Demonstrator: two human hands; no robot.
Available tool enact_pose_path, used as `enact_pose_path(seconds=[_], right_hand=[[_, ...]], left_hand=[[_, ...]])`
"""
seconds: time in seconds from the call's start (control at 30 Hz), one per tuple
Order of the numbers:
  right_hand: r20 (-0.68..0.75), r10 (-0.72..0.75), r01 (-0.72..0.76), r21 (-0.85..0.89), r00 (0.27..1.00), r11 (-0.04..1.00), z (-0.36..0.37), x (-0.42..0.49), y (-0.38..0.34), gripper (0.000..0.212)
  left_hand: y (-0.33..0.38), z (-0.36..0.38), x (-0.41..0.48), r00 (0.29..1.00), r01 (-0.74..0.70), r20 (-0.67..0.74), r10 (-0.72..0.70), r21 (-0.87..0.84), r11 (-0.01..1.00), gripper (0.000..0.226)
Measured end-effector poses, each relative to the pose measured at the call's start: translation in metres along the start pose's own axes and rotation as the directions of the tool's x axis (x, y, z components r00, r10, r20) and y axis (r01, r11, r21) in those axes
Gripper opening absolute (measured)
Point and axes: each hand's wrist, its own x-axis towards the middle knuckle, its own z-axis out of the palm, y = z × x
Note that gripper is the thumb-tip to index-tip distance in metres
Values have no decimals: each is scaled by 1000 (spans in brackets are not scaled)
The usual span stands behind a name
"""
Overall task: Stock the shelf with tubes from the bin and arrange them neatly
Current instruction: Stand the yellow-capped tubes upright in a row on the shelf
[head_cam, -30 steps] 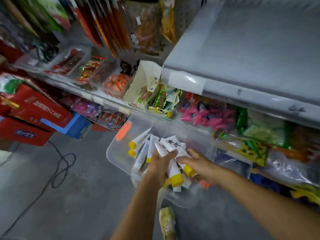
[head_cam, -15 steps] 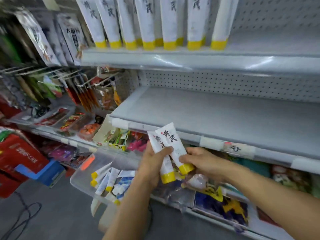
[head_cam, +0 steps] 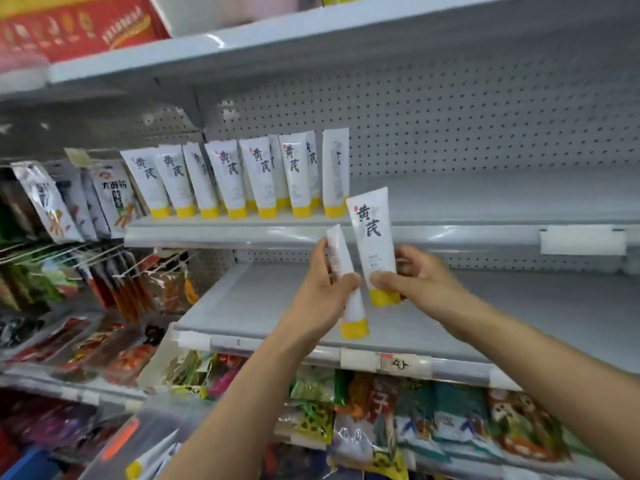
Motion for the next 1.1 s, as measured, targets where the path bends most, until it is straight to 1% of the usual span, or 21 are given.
enact_pose_path(seconds=[0.1,0.2,0.33,0.43,0.57,0.73,1.1], right_hand=[[-143,-87,89,9,986,996,-13,23,-23,34],[-206,-133,131,-21,970,991,-23,53,-42,42],[-209,-141,112,-145,968,983,-31,98,-54,51],[-206,-145,90,-256,968,962,-32,128,-51,51],[-225,-128,42,-353,966,935,-29,156,-44,53],[-256,-90,-9,-363,963,932,-25,177,-33,55],[-297,-52,-55,-340,954,939,-27,198,-26,54]], left_hand=[[12,-2,11,995,-74,-66,74,2,997,66],[19,-4,21,987,-100,-129,95,-27,995,70],[21,-6,35,978,-116,-179,111,-19,993,71],[21,-8,44,975,-119,-189,117,2,993,70],[22,-13,55,974,-122,-191,123,18,992,70],[19,-20,68,975,-107,-192,109,18,994,76],[15,-27,76,977,-97,-191,94,-9,995,77]])
